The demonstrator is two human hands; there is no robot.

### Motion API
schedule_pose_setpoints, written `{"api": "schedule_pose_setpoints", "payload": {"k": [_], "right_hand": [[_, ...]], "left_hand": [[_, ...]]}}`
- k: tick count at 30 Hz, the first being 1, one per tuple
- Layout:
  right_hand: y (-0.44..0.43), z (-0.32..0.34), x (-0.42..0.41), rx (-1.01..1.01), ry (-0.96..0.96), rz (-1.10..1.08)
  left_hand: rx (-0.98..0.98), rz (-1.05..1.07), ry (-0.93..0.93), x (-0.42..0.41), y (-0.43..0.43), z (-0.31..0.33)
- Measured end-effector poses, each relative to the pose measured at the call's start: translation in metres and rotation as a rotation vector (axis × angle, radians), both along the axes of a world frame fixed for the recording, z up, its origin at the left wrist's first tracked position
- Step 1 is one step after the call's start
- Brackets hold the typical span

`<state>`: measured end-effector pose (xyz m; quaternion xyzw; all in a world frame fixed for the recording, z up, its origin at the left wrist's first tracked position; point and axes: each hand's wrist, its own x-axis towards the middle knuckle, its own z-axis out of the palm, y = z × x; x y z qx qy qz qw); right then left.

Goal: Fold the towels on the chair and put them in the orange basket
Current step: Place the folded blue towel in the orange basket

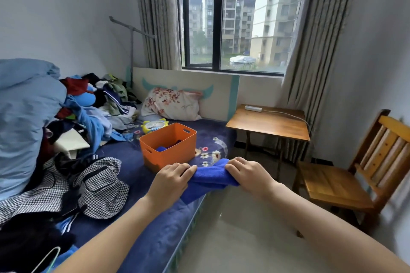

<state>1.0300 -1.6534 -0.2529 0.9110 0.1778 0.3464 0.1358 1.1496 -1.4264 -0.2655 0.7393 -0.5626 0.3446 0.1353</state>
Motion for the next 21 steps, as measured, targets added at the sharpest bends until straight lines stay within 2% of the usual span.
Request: {"api": "schedule_pose_setpoints", "payload": {"k": [8,14,21], "right_hand": [[-0.112,-0.020,0.066,0.076,0.116,0.012],[-0.146,-0.059,0.128,0.168,0.218,0.054],[-0.174,-0.068,0.232,0.141,0.261,0.119]], "left_hand": [[0.011,0.099,0.108,0.044,-0.106,-0.023],[0.036,0.142,0.136,0.091,-0.134,-0.040],[-0.001,0.196,0.162,0.188,-0.160,-0.064]]}}
